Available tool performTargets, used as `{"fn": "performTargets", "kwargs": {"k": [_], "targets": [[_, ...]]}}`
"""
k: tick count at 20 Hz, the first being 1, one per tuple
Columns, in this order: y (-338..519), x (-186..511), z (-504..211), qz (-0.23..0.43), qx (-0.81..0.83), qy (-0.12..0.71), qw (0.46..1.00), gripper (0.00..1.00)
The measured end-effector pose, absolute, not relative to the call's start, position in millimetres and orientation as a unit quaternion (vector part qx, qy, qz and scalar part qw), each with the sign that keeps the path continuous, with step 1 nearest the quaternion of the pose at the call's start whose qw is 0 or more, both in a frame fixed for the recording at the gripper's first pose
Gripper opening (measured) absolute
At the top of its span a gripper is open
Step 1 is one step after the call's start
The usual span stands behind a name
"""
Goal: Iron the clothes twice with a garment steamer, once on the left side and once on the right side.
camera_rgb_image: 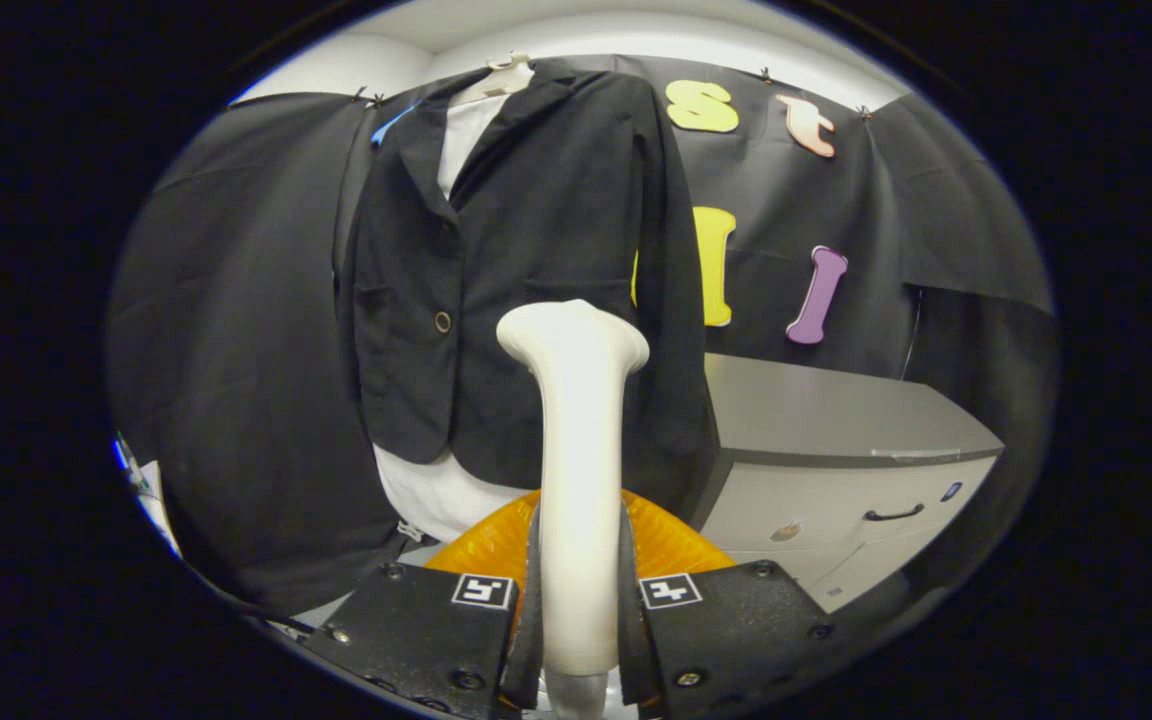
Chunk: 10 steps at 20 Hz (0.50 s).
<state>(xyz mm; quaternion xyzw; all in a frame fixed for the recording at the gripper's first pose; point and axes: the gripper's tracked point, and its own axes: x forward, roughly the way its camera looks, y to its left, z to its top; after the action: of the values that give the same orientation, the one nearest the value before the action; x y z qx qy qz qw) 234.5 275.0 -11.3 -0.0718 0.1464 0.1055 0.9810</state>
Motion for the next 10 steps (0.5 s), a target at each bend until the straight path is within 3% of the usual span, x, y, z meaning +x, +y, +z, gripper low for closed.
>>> {"fn": "performTargets", "kwargs": {"k": [10], "targets": [[274.1,224.3,-67.0,0.114,-0.092,0.2,0.969,0.33]]}}
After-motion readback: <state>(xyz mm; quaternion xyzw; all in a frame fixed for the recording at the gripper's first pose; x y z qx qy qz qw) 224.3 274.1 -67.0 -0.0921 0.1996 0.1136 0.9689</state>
